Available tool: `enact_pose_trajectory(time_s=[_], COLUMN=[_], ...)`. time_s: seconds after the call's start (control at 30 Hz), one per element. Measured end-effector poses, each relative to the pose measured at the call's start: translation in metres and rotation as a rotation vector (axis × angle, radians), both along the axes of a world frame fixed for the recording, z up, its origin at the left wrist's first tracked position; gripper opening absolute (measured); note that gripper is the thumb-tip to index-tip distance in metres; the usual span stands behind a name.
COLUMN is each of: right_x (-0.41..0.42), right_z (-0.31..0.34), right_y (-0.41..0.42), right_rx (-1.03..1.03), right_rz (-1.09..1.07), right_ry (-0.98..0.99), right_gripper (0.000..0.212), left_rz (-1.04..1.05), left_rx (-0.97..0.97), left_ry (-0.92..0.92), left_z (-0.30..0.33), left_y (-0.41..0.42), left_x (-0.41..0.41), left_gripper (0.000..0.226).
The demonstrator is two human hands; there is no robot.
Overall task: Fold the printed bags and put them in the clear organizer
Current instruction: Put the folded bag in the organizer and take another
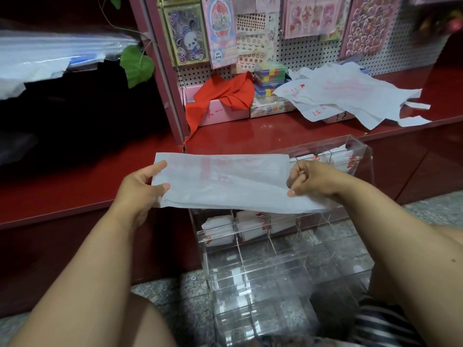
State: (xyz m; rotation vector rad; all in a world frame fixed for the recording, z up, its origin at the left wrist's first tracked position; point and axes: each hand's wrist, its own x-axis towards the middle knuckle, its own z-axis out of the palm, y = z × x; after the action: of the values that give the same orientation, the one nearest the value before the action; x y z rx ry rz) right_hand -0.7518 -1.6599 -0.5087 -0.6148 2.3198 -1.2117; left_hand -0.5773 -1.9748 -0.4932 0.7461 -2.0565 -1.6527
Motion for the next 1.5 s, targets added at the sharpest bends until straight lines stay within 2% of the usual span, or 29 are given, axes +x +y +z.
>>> enact_pose_trajectory(time_s=[0.2, 0.27, 0.37, 0.47, 0.57, 0.67, 0.9, 1.0, 1.17, 1.23, 1.27, 1.33, 1.4, 1.47, 1.5], right_x=[0.0, 0.006, 0.012, 0.02, 0.028, 0.027, 0.026, 0.026, 0.025, 0.026, 0.028, 0.032, 0.034, 0.04, 0.044], right_z=[0.0, -0.001, -0.004, -0.004, -0.003, 0.0, 0.017, 0.023, 0.028, 0.032, 0.034, 0.036, 0.035, 0.033, 0.032], right_y=[0.001, -0.003, -0.01, -0.018, -0.023, -0.023, -0.015, -0.015, -0.017, -0.015, -0.014, -0.011, -0.011, -0.015, -0.019], right_rx=[-0.19, -0.258, -0.238, -0.208, -0.165, -0.174, -0.25, -0.244, -0.127, -0.039, 0.03, 0.188, 0.282, 0.239, 0.137], right_rz=[-0.052, -0.019, 0.034, 0.051, 0.06, -0.041, -0.098, -0.124, -0.155, -0.117, -0.079, 0.024, 0.157, 0.259, 0.293], right_ry=[0.044, 0.016, 0.015, -0.002, 0.001, 0.037, 0.1, 0.179, 0.268, 0.275, 0.268, 0.225, 0.168, 0.096, 0.026], right_gripper=[0.046, 0.039, 0.023, 0.029, 0.041, 0.047, 0.051, 0.045, 0.022, 0.01, 0.011, 0.014, 0.013, 0.014, 0.019], left_rz=[-0.086, -0.074, -0.066, -0.045, -0.023, -0.015, -0.019, 0.007, 0.029, 0.011, 0.003, -0.051, -0.135, -0.211, -0.251], left_rx=[-0.031, -0.038, 0.007, 0.036, 0.019, -0.011, -0.001, -0.114, -0.458, -0.59, -0.604, -0.536, -0.449, -0.43, -0.431], left_ry=[-0.019, -0.021, -0.021, 0.017, 0.031, 0.011, 0.066, 0.068, -0.051, -0.048, -0.03, 0.015, 0.07, 0.109, 0.124], left_z=[0.001, 0.003, 0.007, 0.006, 0.008, 0.011, 0.017, 0.025, 0.042, 0.054, 0.063, 0.081, 0.098, 0.111, 0.117], left_y=[-0.006, -0.006, 0.002, 0.009, 0.011, 0.005, -0.003, 0.0, 0.0, 0.004, 0.006, 0.011, 0.019, 0.031, 0.039], left_x=[0.008, 0.01, 0.011, 0.012, 0.014, 0.016, 0.022, 0.024, 0.027, 0.026, 0.024, 0.02, 0.014, 0.005, 0.0], left_gripper=[0.059, 0.052, 0.035, 0.029, 0.03, 0.033, 0.046, 0.04, 0.016, 0.012, 0.01, 0.006, 0.013, 0.018, 0.018])
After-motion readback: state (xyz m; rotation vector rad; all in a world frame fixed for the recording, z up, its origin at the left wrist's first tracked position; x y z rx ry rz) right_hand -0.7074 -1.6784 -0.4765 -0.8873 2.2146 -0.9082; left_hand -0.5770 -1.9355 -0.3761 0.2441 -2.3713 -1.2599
